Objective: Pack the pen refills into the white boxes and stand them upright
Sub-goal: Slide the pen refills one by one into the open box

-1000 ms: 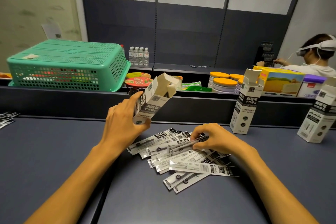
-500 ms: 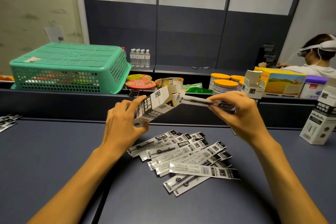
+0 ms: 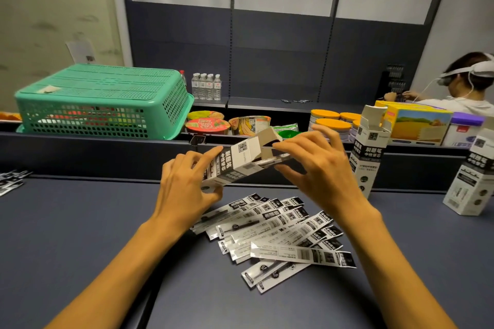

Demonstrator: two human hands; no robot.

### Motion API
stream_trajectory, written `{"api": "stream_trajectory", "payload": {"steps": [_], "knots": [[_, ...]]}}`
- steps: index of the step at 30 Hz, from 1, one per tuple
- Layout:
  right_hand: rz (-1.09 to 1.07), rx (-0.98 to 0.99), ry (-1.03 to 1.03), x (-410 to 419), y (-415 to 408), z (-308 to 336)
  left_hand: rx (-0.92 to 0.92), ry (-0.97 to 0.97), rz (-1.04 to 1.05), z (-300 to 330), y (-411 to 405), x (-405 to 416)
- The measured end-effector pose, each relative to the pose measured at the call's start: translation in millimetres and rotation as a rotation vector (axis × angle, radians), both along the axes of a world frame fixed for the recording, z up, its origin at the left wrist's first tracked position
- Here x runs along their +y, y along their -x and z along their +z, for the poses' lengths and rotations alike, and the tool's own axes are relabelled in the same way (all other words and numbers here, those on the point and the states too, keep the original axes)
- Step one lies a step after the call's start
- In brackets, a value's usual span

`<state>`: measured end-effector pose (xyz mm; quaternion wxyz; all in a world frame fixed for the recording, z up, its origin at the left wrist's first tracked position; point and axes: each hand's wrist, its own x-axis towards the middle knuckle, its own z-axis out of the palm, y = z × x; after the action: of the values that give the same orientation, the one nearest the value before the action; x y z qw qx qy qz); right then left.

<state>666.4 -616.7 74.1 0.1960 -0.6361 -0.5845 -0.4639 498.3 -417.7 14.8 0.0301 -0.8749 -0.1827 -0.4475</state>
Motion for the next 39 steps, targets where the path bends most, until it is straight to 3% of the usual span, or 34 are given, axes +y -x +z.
{"api": "stream_trajectory", "payload": {"steps": [9,15,20,25,30,35,37,39], "knots": [[0.063,0.02,0.028,8.1,4.0,-9.7,0.014,-0.019,0.0,-1.0,-0.6,-2.1],[0.089,0.076,-0.084,1.3,-0.2,-6.8,0.016,-0.016,0.013,-0.5,-0.5,-1.6],[0.13,0.078,0.025,13.3,6.8,-16.7,0.024,-0.026,-0.009,-1.4,-1.7,-4.1],[0.178,0.152,-0.058,5.2,5.1,-14.6,0.018,-0.004,-0.012,-0.8,0.2,-2.3],[0.207,0.195,0.071,6.5,2.5,-20.7,0.036,0.021,-0.04,-0.8,0.0,-4.4],[0.256,0.422,-0.09,-4.4,-6.5,-17.1,0.03,0.058,-0.026,0.2,2.5,0.0],[0.228,0.575,-0.006,-9.1,-15.2,-18.2,0.023,0.073,-0.024,1.4,3.3,0.7],[0.16,0.722,0.231,-7.2,-21.9,-21.2,0.022,0.077,-0.024,1.9,3.7,1.0]]}}
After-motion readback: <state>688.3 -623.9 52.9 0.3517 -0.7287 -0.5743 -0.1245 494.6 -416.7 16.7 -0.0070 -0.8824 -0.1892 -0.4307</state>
